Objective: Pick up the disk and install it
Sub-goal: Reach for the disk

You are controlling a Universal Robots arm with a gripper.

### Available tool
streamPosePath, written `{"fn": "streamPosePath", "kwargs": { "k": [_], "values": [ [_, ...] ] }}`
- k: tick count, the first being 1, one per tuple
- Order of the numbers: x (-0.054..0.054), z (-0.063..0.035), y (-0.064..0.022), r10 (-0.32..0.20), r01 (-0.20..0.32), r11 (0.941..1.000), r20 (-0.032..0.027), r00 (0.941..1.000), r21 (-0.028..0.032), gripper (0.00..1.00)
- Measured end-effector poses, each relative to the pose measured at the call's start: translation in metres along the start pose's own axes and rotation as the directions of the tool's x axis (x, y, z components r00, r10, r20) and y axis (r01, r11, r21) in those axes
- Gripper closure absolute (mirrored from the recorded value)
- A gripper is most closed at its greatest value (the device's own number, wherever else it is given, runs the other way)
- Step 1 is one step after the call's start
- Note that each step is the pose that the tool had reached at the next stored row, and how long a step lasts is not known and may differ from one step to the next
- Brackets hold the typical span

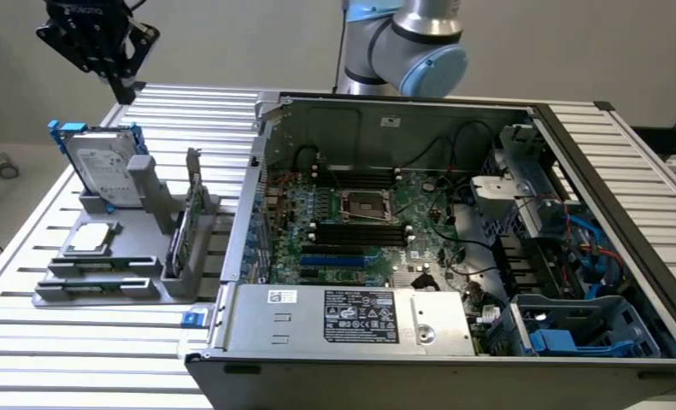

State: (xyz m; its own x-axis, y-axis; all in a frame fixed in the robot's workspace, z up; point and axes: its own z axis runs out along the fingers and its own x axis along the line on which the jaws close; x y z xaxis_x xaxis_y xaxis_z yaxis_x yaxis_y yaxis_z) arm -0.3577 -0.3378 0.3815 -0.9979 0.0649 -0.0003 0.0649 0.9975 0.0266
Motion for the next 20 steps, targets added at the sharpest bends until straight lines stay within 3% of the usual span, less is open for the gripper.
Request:
{"fn": "streamPosePath", "kwargs": {
  "k": [5,12,18,20],
  "values": [
    [0.019,0.0006,0.0087,-0.001,0.001,1.0000,0.0002,1.0000,0.0059,0.89],
    [0.033,0.0016,0.0170,-0.017,0.017,0.9998,0.0002,0.9999,0.0135,0.89],
    [0.059,0.0052,0.0228,-0.018,0.018,0.9997,0.0003,0.9998,0.0145,0.89],
    [0.065,0.0060,0.0234,-0.020,0.020,0.9996,-0.0005,0.9998,0.0179,0.89]
  ]
}}
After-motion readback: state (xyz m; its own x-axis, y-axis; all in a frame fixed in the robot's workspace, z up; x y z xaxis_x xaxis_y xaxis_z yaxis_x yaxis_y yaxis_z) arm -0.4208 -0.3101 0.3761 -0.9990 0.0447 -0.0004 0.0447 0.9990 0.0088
